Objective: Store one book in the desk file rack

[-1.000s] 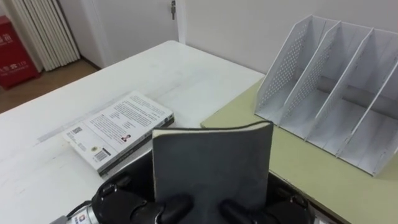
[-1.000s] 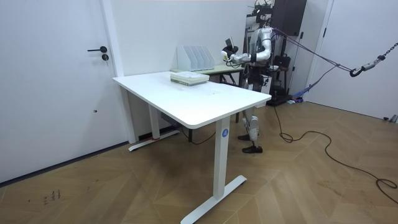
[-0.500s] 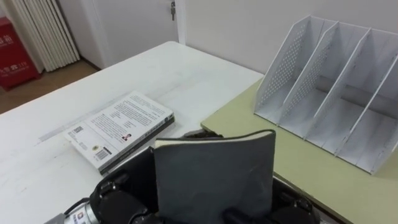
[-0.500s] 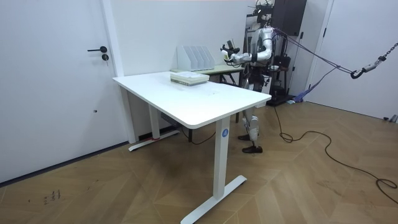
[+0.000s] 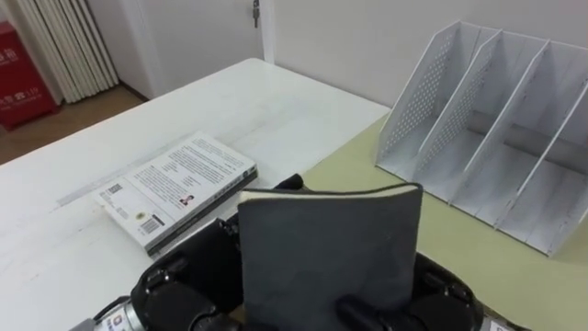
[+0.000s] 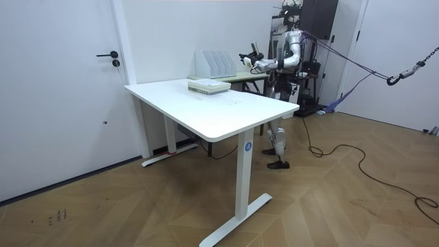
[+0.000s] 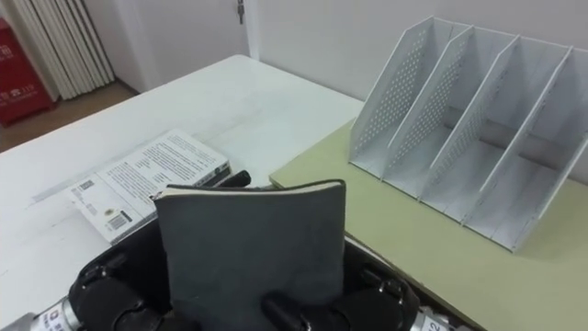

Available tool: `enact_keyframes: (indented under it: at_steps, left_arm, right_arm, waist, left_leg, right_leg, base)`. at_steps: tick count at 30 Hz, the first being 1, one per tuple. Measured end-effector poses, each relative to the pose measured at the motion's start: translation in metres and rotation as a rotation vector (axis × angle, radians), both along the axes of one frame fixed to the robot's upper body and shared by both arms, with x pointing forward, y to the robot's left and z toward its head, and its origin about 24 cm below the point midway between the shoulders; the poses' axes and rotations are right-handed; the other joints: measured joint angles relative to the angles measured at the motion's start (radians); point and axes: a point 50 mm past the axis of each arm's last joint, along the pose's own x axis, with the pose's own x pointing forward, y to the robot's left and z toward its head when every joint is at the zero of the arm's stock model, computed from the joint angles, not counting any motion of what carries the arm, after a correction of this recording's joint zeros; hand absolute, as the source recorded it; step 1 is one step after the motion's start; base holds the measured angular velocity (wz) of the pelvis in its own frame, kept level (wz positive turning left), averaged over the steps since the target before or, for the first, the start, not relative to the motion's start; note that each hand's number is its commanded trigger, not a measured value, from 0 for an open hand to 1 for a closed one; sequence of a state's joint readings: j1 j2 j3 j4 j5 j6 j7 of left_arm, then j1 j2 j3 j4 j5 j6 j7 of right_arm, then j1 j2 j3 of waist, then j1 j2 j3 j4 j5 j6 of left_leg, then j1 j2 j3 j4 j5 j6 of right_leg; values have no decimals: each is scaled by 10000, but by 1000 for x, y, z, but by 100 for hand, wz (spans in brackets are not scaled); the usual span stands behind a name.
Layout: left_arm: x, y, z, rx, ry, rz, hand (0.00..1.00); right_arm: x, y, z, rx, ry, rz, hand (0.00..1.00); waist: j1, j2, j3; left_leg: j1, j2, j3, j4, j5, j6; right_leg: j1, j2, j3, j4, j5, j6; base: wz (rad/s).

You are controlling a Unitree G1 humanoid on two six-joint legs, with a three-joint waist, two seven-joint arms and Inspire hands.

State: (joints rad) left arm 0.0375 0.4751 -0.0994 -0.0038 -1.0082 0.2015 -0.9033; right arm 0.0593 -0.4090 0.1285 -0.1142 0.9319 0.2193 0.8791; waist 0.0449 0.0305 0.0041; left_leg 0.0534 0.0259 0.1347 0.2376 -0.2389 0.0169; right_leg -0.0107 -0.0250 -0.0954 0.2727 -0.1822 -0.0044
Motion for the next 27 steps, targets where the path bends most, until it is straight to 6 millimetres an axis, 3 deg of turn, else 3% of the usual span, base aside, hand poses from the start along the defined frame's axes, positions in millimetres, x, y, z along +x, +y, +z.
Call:
enact_keyframes:
  at_steps: [3, 7, 18, 27]
  left_arm:
    - [-1, 0, -2, 0, 100, 12, 0]
    - [-2, 2, -6, -7, 250, 42, 0]
    - [-25, 2, -59, 1006, 2408, 443, 0]
    - [-43, -6, -95, 2443, 3651, 720, 0]
  right_arm:
    - [6, 0, 15, 12, -680, -42, 100]
    - [14, -3, 29, -25, -1264, -344, 100]
    - [36, -13, 58, -766, -2366, -2162, 100]
    - [41, -18, 74, -2207, -3411, -4017, 100]
  waist:
    - [-105, -140, 42]
    - [-168, -253, 11]
    - [-564, -330, 98]
    - [-777, -413, 99]
  left_leg:
    - [-43, -6, 14, 2, 11, 19]
    - [21, -3, 9, -9, 12, 20]
    - [374, 10, 3, -189, 10, 13]
    - [417, -17, 43, -319, 13, 12]
  right_leg:
    - [-54, -4, 17, 27, -2, 1]
    - [9, 4, 34, 3, 0, 2]
    - [366, 88, 89, -178, 6, 11]
    - [325, 102, 107, -207, 6, 12]
  base:
    - [0]
    - [0]
    - [1]
    - [-2]
